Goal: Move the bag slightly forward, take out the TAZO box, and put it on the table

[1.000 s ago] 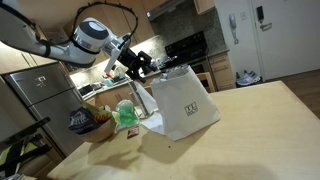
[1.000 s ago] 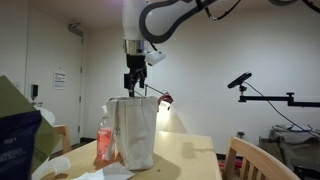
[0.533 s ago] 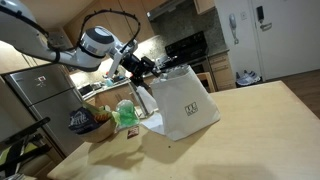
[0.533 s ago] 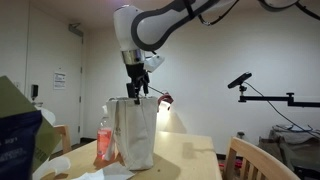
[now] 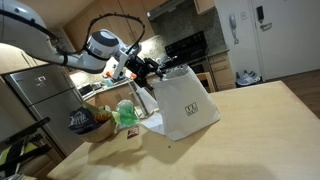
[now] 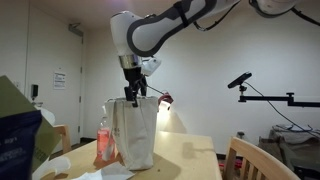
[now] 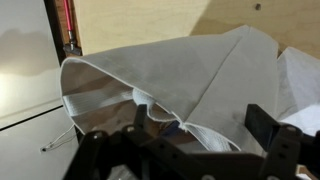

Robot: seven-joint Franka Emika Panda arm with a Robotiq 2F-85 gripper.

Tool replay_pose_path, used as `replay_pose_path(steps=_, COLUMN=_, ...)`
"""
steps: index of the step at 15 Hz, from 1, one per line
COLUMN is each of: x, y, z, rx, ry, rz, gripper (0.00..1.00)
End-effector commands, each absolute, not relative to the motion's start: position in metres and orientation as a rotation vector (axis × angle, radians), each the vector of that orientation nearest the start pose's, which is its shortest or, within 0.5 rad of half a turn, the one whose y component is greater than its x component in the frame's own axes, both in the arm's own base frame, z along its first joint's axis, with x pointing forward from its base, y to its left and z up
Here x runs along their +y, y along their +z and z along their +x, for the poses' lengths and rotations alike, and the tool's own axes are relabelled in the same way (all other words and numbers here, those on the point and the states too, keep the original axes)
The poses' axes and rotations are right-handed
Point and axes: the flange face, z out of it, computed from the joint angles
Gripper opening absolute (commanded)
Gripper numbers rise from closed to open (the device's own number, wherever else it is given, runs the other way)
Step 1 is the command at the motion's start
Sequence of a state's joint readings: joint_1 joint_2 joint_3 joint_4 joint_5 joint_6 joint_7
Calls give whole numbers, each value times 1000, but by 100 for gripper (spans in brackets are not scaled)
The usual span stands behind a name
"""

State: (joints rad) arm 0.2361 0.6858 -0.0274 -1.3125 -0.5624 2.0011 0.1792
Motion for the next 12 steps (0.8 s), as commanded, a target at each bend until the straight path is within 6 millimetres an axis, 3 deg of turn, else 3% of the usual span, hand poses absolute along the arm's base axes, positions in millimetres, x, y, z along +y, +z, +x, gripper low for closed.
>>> replay_pose_path(steps=1, x=134, y=361, z=738, rx=455, ry=169, rz=2541, gripper=100)
replay_pose_path(steps=7, x=149, y=380, z=741, rx=615, ry=181, rz=2629, gripper=100)
replay_pose_path(steps=12, x=155, y=376, z=736, rx=637, ry=152, rz=2688, gripper=100)
